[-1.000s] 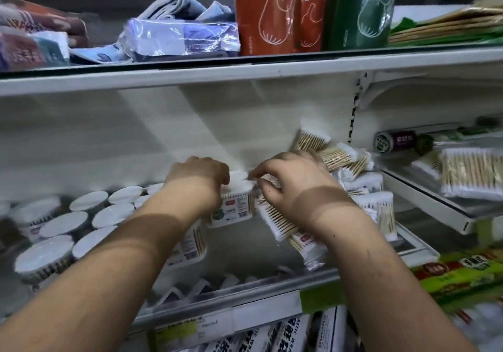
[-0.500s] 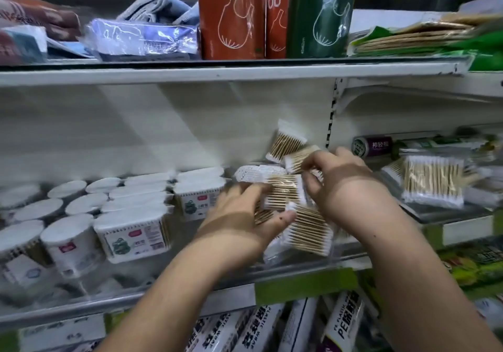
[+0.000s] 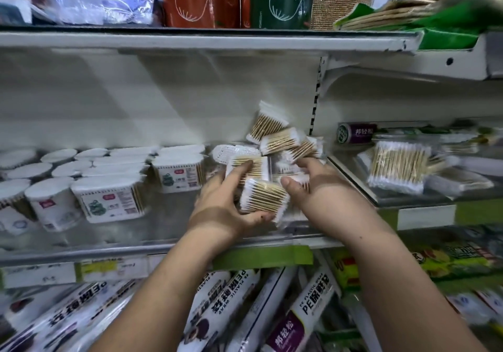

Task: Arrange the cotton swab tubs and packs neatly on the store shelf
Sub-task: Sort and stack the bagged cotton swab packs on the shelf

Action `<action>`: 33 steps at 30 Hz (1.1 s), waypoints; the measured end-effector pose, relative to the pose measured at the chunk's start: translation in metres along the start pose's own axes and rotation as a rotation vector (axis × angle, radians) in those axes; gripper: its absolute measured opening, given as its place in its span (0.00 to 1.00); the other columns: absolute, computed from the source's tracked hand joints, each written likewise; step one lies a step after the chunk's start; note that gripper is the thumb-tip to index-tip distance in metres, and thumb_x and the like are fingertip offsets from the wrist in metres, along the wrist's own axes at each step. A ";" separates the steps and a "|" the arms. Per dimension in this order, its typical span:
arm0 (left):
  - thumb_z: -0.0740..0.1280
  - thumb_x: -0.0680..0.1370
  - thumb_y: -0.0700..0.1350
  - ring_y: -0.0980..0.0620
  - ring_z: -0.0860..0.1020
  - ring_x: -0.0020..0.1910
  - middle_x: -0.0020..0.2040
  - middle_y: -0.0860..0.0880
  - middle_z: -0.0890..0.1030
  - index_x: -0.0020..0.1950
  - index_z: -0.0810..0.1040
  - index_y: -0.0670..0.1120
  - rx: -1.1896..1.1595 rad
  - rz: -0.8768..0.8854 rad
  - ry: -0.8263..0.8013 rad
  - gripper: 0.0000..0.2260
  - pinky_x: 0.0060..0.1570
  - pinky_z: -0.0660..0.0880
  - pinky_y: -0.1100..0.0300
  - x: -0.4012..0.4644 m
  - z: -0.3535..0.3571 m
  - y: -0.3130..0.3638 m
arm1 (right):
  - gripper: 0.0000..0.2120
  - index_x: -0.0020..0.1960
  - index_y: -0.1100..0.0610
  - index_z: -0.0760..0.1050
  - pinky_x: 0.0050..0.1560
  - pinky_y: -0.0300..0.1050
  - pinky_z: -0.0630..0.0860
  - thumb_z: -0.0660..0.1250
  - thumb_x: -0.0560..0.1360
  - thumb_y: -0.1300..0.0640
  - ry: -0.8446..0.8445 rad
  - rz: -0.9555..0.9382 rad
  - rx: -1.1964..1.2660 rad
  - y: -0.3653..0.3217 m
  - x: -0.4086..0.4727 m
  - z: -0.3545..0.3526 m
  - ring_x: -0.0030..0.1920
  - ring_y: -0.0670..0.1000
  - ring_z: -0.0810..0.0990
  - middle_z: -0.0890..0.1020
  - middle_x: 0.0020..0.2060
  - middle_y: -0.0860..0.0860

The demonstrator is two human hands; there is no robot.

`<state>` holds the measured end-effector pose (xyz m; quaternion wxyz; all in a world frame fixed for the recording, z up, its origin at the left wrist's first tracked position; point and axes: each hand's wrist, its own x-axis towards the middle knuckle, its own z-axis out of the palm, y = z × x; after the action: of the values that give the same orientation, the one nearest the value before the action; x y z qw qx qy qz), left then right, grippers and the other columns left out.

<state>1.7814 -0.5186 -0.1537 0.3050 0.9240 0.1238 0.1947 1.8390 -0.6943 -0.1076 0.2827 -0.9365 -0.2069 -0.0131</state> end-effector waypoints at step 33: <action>0.77 0.70 0.46 0.60 0.80 0.53 0.55 0.60 0.81 0.62 0.72 0.62 -0.698 -0.007 0.493 0.26 0.56 0.78 0.53 -0.020 -0.017 0.003 | 0.23 0.57 0.35 0.68 0.52 0.48 0.80 0.76 0.70 0.48 0.113 -0.274 0.859 -0.018 -0.002 0.037 0.52 0.46 0.81 0.81 0.52 0.42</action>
<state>1.7561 -0.5190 -0.1454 0.5615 0.6908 0.1229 0.4388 1.8267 -0.6617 -0.1297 0.6522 -0.6961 -0.2999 -0.0144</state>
